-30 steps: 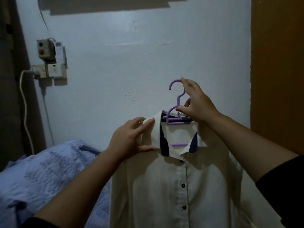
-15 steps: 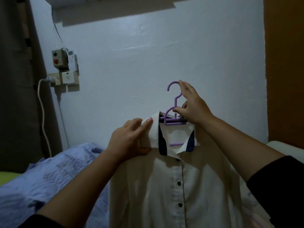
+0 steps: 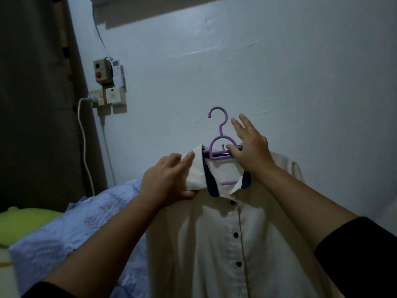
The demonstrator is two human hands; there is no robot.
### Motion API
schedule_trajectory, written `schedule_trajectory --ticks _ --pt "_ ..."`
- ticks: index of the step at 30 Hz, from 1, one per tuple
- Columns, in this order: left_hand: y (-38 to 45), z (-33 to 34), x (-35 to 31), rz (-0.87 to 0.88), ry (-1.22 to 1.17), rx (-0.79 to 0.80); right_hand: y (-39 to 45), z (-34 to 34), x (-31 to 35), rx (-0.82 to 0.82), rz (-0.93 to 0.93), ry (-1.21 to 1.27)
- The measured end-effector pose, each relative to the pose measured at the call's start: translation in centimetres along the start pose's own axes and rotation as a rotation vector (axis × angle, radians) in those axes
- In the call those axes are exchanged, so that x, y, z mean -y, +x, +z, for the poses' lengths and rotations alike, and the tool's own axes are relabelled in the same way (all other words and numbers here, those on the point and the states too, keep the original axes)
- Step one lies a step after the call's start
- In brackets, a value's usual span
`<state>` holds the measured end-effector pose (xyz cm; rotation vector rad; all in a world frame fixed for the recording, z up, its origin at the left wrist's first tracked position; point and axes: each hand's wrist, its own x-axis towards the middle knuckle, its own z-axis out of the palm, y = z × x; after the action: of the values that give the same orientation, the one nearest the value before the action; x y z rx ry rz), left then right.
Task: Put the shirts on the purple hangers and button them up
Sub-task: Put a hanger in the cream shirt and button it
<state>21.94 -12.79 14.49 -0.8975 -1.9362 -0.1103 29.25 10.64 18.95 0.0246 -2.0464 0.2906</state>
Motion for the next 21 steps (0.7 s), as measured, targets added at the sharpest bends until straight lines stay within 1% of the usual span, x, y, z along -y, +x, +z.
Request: schedule_trajectory --ticks 2,4,6,10,15,18,21 --pt "-0.6 0.0 1.6 -0.07 0.021 0.038 -0.4 1.8 0.6 -0.012 0.041 -0.038" --pt "-1.3 -0.3 3.4 -0.147 0.061 0.09 -0.7 3.8 1.3 0.019 0.087 -0.056" --pt "-2.0 -0.8 5.3 -0.231 0.09 0.113 -0.9 5.9 2.0 0.099 0.144 -0.04" --pt "-3.3 -1.8 9.4 -0.369 0.138 0.118 -0.7 10.6 4.4 0.285 0.242 0.1" --pt "-5.2 -2.4 14.6 -0.521 0.222 0.138 -0.3 16.2 8.5 0.457 0.232 0.185" --pt "-6.3 -1.9 18.4 -0.605 0.262 0.145 0.2 19.9 11.1 0.518 0.227 0.207" --pt "-7.4 -1.2 22.5 -0.727 0.29 0.165 0.5 23.7 13.7 0.564 0.22 0.261"
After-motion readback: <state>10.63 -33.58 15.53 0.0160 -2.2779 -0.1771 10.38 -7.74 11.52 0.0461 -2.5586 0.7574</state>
